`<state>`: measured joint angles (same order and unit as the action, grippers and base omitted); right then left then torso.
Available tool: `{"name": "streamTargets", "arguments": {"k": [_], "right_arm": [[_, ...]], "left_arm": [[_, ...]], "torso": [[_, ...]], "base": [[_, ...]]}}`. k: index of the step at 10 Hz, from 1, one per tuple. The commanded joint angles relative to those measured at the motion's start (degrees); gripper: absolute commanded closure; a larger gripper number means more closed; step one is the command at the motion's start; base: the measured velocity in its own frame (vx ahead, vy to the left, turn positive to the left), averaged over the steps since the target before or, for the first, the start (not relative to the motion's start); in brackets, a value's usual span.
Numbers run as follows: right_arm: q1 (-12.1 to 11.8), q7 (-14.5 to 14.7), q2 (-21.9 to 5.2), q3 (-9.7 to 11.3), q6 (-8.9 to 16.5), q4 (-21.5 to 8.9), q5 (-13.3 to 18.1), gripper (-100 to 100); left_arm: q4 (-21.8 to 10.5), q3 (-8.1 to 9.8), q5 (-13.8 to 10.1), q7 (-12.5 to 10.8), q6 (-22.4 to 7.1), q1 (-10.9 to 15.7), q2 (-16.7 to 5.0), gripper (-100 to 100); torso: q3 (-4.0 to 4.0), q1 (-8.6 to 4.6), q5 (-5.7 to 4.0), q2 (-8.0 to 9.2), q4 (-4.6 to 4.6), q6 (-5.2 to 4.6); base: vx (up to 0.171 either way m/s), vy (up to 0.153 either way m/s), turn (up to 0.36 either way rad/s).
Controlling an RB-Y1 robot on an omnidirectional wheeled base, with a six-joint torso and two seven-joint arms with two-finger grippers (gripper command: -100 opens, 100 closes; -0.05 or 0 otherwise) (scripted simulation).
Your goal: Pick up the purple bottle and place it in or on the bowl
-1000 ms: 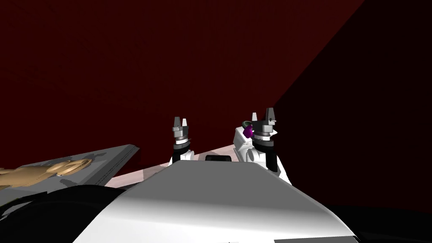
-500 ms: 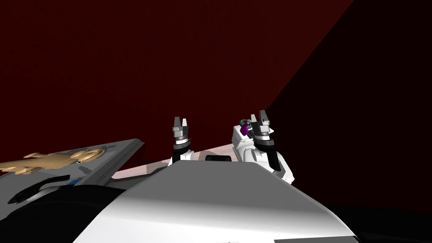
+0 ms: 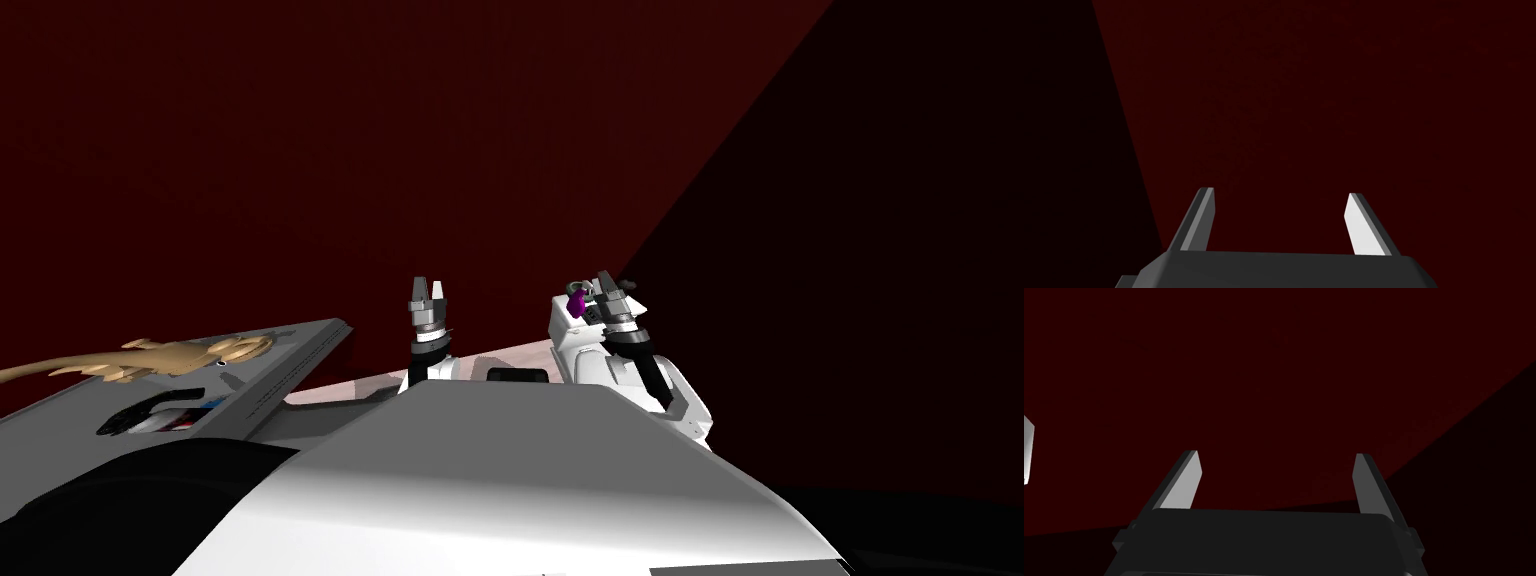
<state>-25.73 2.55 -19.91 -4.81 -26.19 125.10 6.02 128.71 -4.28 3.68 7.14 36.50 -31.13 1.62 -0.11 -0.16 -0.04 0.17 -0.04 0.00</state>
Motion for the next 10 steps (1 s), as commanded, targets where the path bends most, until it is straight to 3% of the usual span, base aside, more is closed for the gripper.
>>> {"name": "streamTargets", "arguments": {"k": [1,10], "right_arm": [[-0.76,0.85,-2.84,-0.91,0.92,-1.22,1.36,-100],[-5.0,5.09,-18.55,-4.76,6.63,-10.58,8.98,-100]], "left_arm": [[0.0,0.0,0.0,0.0,0.0,0.0,0.0,0],[0.0,0.0,0.0,0.0,0.0,-0.01,0.0,0]], "torso": [[0.0,0.0,0.0,0.0,0.0,0.0],[0.11,0.15,0.04,-0.19,0.04,0.0]], "base": [[-0.033,-0.017,0.054],[-0.018,-0.002,0.06]]}}
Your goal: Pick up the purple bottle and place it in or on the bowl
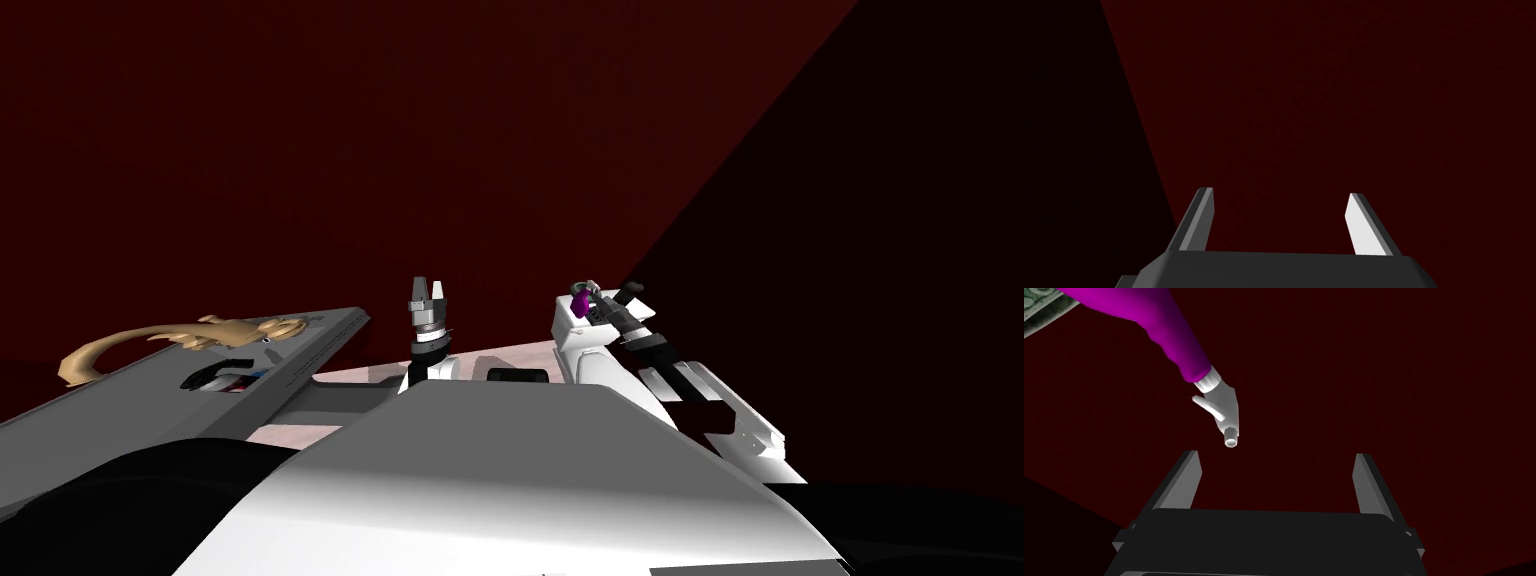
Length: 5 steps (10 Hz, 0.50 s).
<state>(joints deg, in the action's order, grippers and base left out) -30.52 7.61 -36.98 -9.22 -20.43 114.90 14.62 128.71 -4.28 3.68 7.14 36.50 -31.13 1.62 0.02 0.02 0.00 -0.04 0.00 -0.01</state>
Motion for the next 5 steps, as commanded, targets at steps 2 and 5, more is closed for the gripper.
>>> {"name": "streamTargets", "arguments": {"k": [2,5], "right_arm": [[-0.81,0.39,-3.84,-0.69,1.54,-1.38,1.13,-100],[-2.69,1.3,-8.94,-1.53,3.53,-4.19,3.16,-100]], "left_arm": [[0.0,0.0,0.0,0.0,0.0,0.0,0.0,0],[0.0,0.0,0.0,0.0,0.0,0.0,0.0,0]], "torso": [[0.01,0.01,0.01,-0.02,0.0,0.01],[0.06,0.1,0.02,-0.11,0.02,0.01]], "base": [[0.01,0.016,0.024],[0.033,0.042,0.06]]}}
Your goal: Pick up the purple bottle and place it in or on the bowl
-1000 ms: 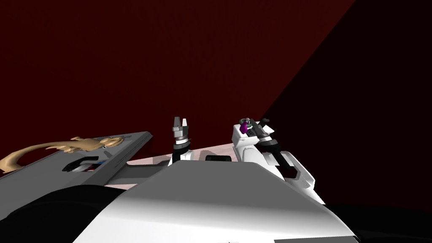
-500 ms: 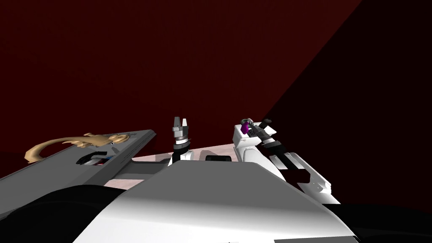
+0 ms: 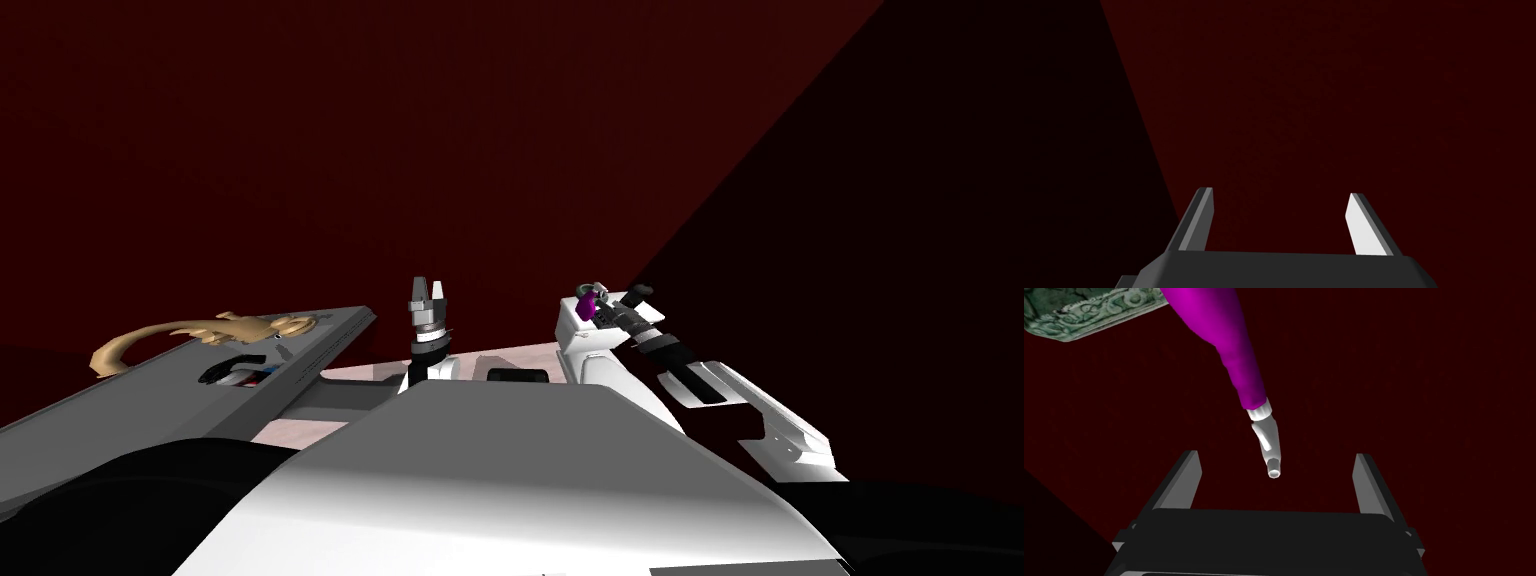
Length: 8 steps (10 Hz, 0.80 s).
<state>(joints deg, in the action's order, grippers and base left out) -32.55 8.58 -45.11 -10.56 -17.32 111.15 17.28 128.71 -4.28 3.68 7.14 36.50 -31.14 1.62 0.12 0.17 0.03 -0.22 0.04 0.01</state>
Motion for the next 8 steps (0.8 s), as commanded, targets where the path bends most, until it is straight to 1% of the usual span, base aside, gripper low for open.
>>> {"name": "streamTargets", "arguments": {"k": [1,5,8], "right_arm": [[-1.3,0.56,-2.86,-0.4,1.07,-1.3,1.1,-100],[-3.77,1.16,-9.25,-0.92,3.44,-4.24,3.04,-100],[-5.39,1.32,-12.79,-1.08,4.89,-5.93,3.99,-100]], "left_arm": [[0.0,0.0,0.0,0.0,0.0,0.0,0.0,0],[0.0,0.0,0.0,0.0,0.0,0.0,0.0,0],[0.0,0.0,0.0,0.0,0.0,0.0,0.0,0]], "torso": [[0.0,0.0,0.0,0.0,0.0,0.0],[0.07,0.12,0.02,-0.12,0.03,0.01],[0.07,0.11,0.02,-0.11,0.03,-0.01]], "base": [[0.07,0.054,0.063],[0.075,0.076,0.059],[0.077,0.07,0.044]]}}
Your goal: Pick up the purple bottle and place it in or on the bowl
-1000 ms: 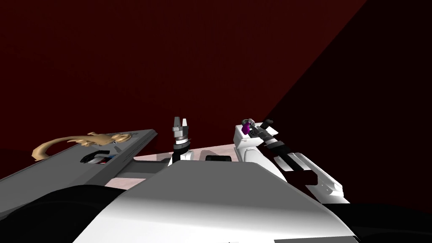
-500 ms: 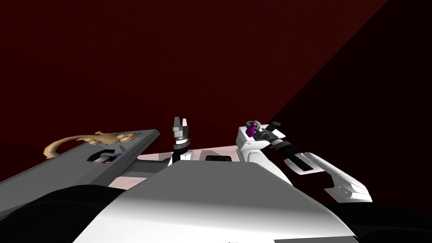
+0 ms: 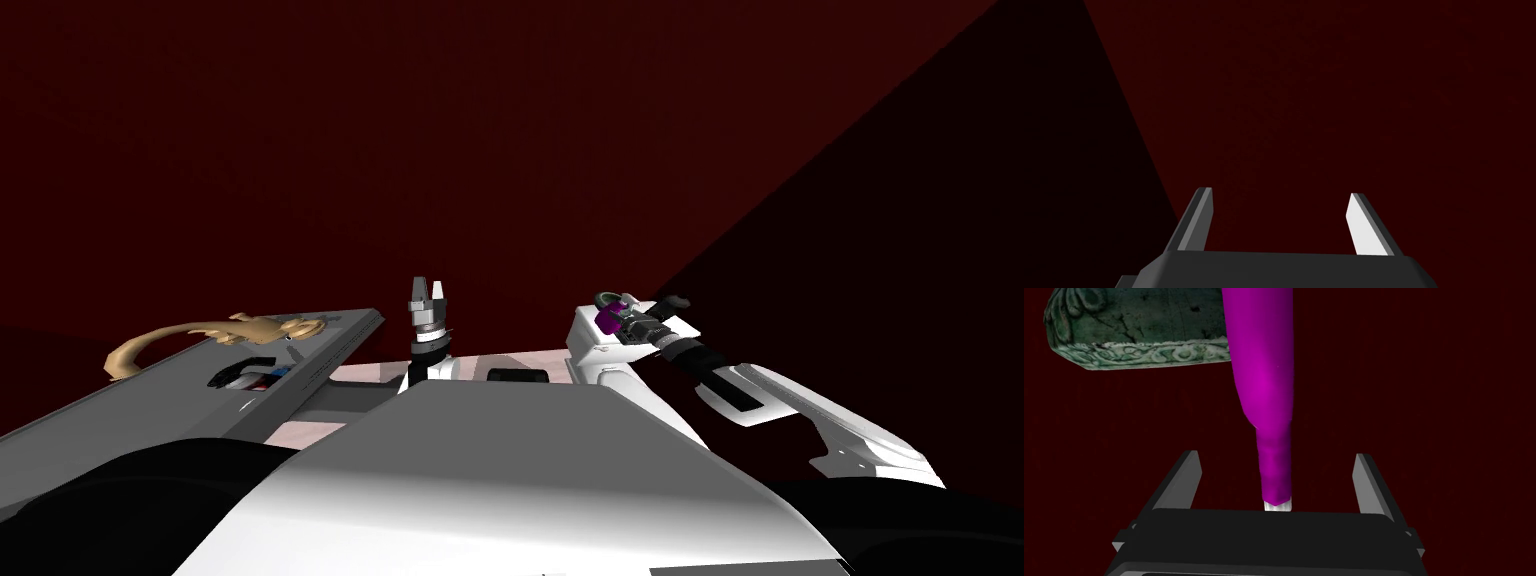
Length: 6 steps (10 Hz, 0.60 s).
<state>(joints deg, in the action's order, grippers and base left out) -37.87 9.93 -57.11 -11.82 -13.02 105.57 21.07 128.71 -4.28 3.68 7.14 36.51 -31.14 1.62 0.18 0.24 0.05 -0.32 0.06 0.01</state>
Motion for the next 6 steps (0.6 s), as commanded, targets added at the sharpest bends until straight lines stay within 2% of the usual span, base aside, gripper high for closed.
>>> {"name": "streamTargets", "arguments": {"k": [1,2,3,4,5,6], "right_arm": [[-0.52,0.0,-1.68,0.15,0.98,-0.79,0.42,-100],[-1.2,0.0,-2.92,0.1,1.56,-1.45,0.71,-100],[-0.78,-0.02,-2.19,0.23,1.38,-0.85,0.55,-100],[-0.83,-0.01,-2.3,0.24,1.54,-0.9,0.59,0],[-0.82,-0.01,-2.29,0.24,1.53,-0.9,0.59,-100],[-0.82,-0.01,-2.29,0.23,1.53,-0.9,0.59,100]], "left_arm": [[0.0,0.0,0.0,0.0,0.0,0.0,0.0,0],[0.0,0.0,0.0,0.0,0.0,0.0,0.0,0],[0.0,0.0,0.0,0.0,0.0,0.0,0.0,0],[0.0,0.0,0.0,0.0,0.0,0.0,0.0,0],[0.0,0.0,0.0,0.0,0.0,0.01,0.0,0],[0.0,0.01,0.0,0.0,0.0,0.01,0.0,0]], "torso": [[0.0,0.0,0.0,0.0,0.0,0.0],[0.01,-0.02,0.0,-0.02,0.0,0.0],[0.0,-0.03,-0.01,0.01,0.0,0.0],[-0.07,-0.12,-0.03,0.14,-0.03,-0.01],[-0.13,-0.19,-0.05,0.23,-0.05,-0.01],[-0.15,-0.22,-0.06,0.26,-0.06,0.0]], "base": [[0.079,0.055,0.029],[0.07,0.053,0.031],[0.029,0.023,0.004],[0.006,0.004,-0.002],[0.0,0.0,0.0],[0.0,0.0,0.0]]}}
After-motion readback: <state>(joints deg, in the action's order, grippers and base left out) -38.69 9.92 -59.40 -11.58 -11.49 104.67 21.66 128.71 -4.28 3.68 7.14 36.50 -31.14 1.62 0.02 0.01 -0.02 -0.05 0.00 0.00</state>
